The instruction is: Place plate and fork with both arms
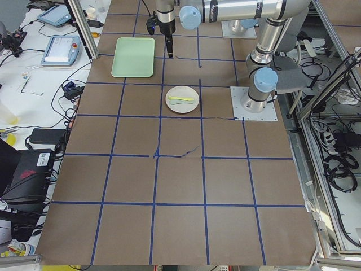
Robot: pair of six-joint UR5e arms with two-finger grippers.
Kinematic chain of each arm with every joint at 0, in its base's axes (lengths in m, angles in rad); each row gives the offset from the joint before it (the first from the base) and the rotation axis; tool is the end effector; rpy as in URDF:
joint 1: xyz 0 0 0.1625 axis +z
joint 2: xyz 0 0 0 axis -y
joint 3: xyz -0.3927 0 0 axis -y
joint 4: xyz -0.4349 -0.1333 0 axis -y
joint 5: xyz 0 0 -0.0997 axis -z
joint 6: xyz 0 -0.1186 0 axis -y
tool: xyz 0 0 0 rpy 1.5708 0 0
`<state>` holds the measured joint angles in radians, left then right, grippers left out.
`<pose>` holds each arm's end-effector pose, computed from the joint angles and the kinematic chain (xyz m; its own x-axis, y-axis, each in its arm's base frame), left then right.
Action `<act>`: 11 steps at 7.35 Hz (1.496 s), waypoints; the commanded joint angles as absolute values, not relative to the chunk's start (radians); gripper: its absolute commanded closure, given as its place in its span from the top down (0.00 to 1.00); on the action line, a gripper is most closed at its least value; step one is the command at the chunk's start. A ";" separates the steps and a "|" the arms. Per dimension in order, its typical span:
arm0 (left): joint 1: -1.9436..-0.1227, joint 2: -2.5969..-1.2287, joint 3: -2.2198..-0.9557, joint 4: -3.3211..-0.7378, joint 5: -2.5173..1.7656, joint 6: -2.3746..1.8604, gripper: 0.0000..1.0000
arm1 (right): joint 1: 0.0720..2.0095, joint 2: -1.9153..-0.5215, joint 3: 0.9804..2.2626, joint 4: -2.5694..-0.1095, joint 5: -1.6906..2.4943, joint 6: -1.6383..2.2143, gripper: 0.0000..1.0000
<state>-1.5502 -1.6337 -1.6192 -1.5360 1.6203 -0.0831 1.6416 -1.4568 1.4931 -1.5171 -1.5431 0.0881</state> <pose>-0.1161 -0.5498 0.3804 -0.9935 -0.0995 -0.0555 -0.1034 0.9920 0.0721 0.1764 -0.5568 0.4098 -0.9996 0.0194 -0.0196 0.0176 0.9956 0.0919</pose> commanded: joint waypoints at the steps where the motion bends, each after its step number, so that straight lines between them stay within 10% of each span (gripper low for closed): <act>1: -1.551 -1.646 -1.615 -1.534 1.620 -0.093 1.00 | 1.641 -1.457 1.494 -1.523 -1.543 0.092 1.00; 11: -1.289 -1.652 -1.754 -1.359 1.596 0.085 1.00 | 1.643 -1.450 1.496 -1.554 -1.545 0.100 1.00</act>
<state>-1.3589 -1.6419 -1.6928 -1.4540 1.6146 0.0038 1.6418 -1.4514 1.4945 -1.5413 -1.5446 0.0985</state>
